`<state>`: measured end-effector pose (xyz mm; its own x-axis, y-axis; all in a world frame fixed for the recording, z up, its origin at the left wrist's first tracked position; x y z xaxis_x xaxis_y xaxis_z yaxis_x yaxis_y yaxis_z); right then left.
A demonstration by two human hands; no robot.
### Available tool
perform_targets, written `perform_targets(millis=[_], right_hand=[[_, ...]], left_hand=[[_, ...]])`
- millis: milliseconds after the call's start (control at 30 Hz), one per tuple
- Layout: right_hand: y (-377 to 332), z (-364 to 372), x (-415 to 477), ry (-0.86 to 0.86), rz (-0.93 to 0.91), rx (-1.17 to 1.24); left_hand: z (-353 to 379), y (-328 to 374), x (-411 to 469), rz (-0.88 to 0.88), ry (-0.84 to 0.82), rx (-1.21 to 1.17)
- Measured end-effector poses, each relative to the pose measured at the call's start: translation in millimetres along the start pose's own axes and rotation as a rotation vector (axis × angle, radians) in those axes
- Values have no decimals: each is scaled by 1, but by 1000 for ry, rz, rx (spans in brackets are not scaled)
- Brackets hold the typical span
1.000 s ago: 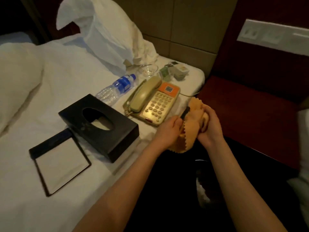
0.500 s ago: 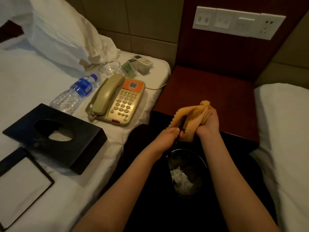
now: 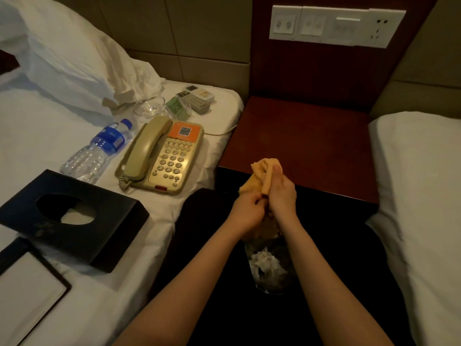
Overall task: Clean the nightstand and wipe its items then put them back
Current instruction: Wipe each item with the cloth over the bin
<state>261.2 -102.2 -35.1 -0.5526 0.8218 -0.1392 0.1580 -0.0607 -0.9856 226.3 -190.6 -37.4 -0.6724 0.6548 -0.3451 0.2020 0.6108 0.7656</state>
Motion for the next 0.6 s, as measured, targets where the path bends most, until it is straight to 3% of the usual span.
perform_targets(millis=[100,233,433,500,600], right_hand=[[-8,-9,4,50,-113,-139],[-9,-18,11,95,-141,-207],[4,-21,14,-26,36,-123],[11,-16,10,-58,127,-16],[14,-10,2,-79,105,-32]], left_hand=[[8,0,-1,-112,-26,-265],[10,4,5,-42,42,-105],[-6,10,10,103,135,-65],[-10,13,12,107,165,-95],[-13,13,12,56,202,-241]])
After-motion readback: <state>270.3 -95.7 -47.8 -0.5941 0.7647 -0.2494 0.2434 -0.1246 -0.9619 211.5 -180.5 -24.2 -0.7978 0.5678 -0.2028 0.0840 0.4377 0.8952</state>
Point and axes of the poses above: each hand's wrist, its own x-axis towards the middle knuckle, its own z-axis out of the palm, y = z × x, the point moved 6 cm from there along x, towards the middle knuckle, and after that the axes turned 10 degrees about x, right-handed, at the moved point
